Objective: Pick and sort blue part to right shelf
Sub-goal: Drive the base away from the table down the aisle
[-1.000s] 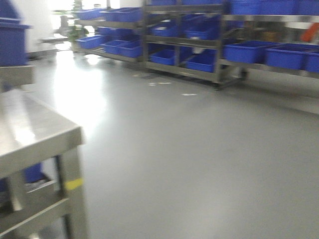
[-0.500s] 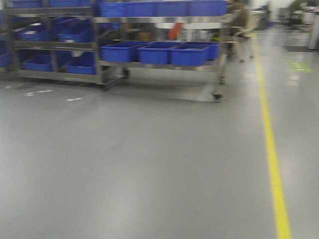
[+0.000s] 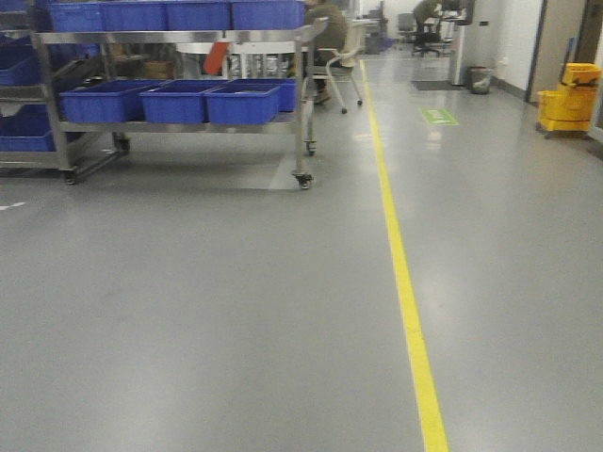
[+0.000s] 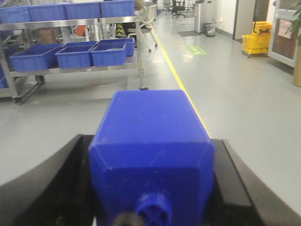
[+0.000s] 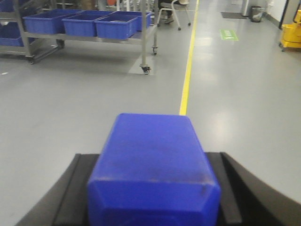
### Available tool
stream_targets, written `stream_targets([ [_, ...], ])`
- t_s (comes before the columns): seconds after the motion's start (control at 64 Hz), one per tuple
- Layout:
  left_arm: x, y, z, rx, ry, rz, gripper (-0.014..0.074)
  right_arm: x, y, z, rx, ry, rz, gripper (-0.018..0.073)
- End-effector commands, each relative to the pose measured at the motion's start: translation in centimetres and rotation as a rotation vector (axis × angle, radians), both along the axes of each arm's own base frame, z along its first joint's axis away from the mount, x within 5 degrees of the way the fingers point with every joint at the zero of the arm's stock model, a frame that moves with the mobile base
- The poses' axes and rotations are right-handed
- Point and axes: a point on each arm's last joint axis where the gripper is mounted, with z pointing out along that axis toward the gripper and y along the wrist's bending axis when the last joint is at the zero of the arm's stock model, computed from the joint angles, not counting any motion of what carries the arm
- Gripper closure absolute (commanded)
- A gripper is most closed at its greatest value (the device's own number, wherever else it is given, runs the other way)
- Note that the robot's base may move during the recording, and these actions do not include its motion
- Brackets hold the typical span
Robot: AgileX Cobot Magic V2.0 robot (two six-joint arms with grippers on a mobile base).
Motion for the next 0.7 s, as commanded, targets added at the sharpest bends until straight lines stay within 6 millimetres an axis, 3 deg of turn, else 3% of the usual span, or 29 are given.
stream_targets([
  [0.0, -0.09, 0.05, 1.62, -0.026, -0.101, 0.0, 0.0263, -0.03, -0.04, 1.73, -0.004, -0.11, -0.006, 0.0145],
  [0.687, -0.09, 0.05, 1.62, -0.026, -0.101, 0.0, 0.0263, -0.03, -0.04, 1.73, -0.004, -0.11, -0.006, 0.0145],
])
